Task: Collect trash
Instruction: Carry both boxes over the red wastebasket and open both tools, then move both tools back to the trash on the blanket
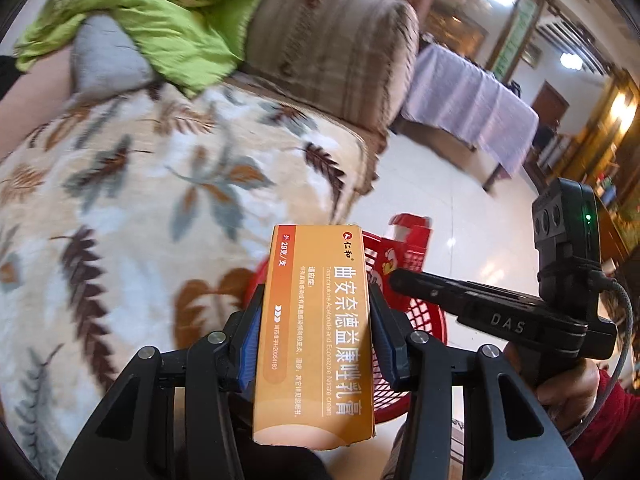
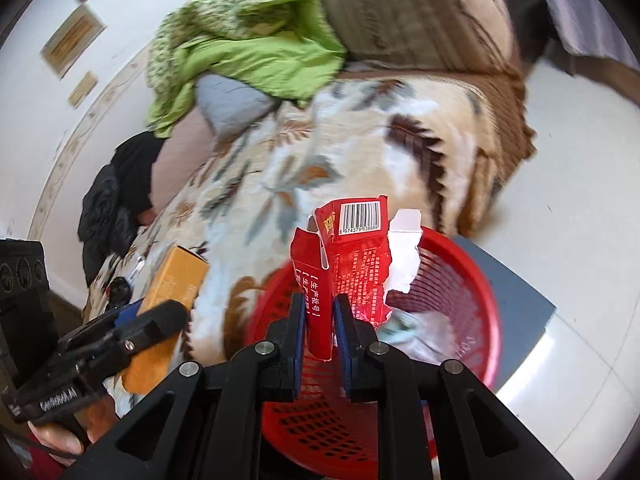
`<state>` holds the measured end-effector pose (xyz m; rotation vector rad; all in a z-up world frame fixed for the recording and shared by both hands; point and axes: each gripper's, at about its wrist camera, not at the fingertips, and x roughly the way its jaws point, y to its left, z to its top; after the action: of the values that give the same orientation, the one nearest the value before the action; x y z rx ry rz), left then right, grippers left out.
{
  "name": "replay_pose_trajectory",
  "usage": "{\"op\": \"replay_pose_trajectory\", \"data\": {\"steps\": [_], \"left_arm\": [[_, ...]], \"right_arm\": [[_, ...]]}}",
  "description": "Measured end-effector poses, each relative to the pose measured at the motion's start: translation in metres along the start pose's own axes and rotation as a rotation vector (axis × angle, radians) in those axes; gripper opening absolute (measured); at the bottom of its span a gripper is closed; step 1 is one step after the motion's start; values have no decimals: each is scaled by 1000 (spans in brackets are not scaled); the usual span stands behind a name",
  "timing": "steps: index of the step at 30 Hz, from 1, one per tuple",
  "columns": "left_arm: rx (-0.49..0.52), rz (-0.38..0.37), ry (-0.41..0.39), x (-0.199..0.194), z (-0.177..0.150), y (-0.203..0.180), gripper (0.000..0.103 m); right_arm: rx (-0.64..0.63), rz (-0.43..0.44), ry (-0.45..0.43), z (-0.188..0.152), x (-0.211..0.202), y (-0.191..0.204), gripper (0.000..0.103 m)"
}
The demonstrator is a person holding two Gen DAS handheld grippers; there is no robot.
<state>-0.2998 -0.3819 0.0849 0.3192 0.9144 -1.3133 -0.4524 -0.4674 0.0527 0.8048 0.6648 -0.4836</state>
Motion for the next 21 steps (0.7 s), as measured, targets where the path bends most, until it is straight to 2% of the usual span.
{"op": "replay_pose_trajectory", "data": {"steps": [1, 3, 4, 10, 13, 21], "left_arm": [[4, -6, 19, 7, 0, -4, 47], [7, -9, 35, 13, -1, -9, 54], [3, -8, 34, 13, -2, -10, 56], [-15, 39, -9, -4, -2, -1, 58], [-14, 94, -46, -22, -6, 11, 62], [-126, 206, -112, -73, -26, 70, 62]], "right_arm": [[7, -6, 4, -1, 0, -5, 25], [21, -17, 7, -1, 0, -11, 37], [21, -18, 4, -1, -1, -13, 39], [22, 7, -10, 2, -2, -9, 40], [6, 37, -15, 4, -1, 4, 40], [-155, 97, 25, 1, 23, 76, 40]]}}
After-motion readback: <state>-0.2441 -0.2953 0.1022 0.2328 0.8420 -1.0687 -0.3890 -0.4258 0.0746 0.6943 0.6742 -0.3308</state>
